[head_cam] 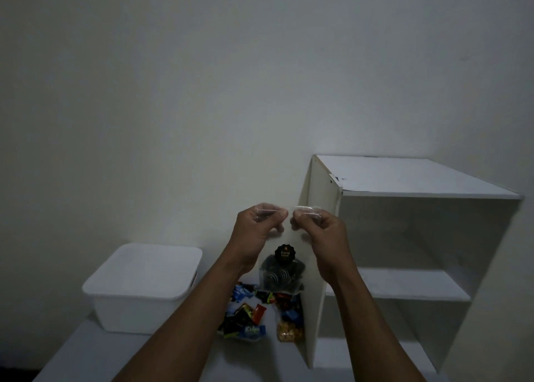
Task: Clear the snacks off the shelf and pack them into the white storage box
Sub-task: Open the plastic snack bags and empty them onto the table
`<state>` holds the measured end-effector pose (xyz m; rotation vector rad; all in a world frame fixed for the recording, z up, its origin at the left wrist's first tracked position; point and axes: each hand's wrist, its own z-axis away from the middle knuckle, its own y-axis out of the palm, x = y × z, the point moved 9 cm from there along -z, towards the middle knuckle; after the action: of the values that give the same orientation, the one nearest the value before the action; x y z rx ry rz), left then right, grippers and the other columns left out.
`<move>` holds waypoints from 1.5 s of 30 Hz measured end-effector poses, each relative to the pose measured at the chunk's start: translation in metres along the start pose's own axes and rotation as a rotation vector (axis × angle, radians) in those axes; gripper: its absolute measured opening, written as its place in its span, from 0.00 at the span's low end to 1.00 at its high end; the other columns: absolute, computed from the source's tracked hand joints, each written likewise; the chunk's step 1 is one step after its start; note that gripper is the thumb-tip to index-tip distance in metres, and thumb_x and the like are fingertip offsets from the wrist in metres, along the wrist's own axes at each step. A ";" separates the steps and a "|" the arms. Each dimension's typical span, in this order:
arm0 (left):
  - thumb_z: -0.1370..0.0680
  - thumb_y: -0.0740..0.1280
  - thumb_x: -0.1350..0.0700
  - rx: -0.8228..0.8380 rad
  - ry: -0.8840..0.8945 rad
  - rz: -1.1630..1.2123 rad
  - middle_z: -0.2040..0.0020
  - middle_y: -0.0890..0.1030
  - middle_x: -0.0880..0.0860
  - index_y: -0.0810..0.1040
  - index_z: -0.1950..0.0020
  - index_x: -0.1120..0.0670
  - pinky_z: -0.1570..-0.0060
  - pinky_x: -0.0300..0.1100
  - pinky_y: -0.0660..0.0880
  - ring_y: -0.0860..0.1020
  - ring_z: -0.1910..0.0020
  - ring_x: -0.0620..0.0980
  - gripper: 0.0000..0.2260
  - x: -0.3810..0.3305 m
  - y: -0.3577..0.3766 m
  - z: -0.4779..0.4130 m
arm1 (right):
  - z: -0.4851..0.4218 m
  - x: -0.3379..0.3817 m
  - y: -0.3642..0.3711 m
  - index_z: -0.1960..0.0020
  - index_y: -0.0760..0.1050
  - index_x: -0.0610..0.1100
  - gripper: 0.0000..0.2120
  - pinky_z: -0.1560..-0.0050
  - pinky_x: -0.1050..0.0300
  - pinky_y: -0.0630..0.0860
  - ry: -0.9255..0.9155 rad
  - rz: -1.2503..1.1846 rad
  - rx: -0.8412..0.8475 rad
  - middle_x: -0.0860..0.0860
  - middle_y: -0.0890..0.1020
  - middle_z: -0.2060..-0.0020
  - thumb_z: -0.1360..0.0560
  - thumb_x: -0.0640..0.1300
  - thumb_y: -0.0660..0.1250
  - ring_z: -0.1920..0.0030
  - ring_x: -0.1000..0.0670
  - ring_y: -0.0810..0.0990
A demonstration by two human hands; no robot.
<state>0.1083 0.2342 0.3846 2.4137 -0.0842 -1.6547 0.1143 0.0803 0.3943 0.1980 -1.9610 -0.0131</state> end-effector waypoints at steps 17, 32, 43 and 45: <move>0.21 0.67 0.59 -0.154 0.084 0.046 0.65 0.78 0.53 0.79 0.56 0.56 0.49 0.50 0.75 0.77 0.62 0.48 0.05 -0.028 -0.007 0.011 | -0.002 0.026 0.004 0.54 0.84 0.38 0.04 0.66 0.70 0.74 -0.047 -0.064 0.012 0.48 0.85 0.64 0.26 0.39 0.73 0.66 0.58 0.81; 0.18 0.61 0.56 -0.206 0.116 0.001 0.64 0.77 0.54 0.76 0.55 0.57 0.51 0.50 0.77 0.77 0.62 0.49 0.09 -0.030 -0.007 0.010 | -0.007 0.023 0.008 0.54 0.84 0.39 0.03 0.67 0.70 0.74 -0.031 -0.129 -0.044 0.48 0.84 0.65 0.27 0.38 0.74 0.67 0.59 0.81; 0.20 0.65 0.56 -0.204 0.199 -0.121 0.64 0.79 0.52 0.81 0.54 0.55 0.51 0.49 0.78 0.78 0.62 0.48 0.06 -0.035 0.004 0.012 | -0.010 0.027 0.010 0.54 0.85 0.39 0.04 0.62 0.68 0.75 -0.079 -0.057 0.035 0.51 0.85 0.67 0.27 0.39 0.74 0.64 0.57 0.82; 0.21 0.67 0.56 -0.159 0.170 -0.070 0.63 0.80 0.54 0.81 0.53 0.57 0.53 0.49 0.79 0.79 0.61 0.49 0.06 -0.033 0.008 0.012 | -0.010 0.027 0.007 0.56 0.85 0.42 0.02 0.61 0.67 0.77 -0.074 -0.054 0.039 0.50 0.86 0.66 0.27 0.39 0.74 0.63 0.57 0.83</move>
<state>0.0862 0.2300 0.4122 2.4483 0.1536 -1.4170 0.1126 0.0843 0.4237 0.2798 -2.0303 -0.0182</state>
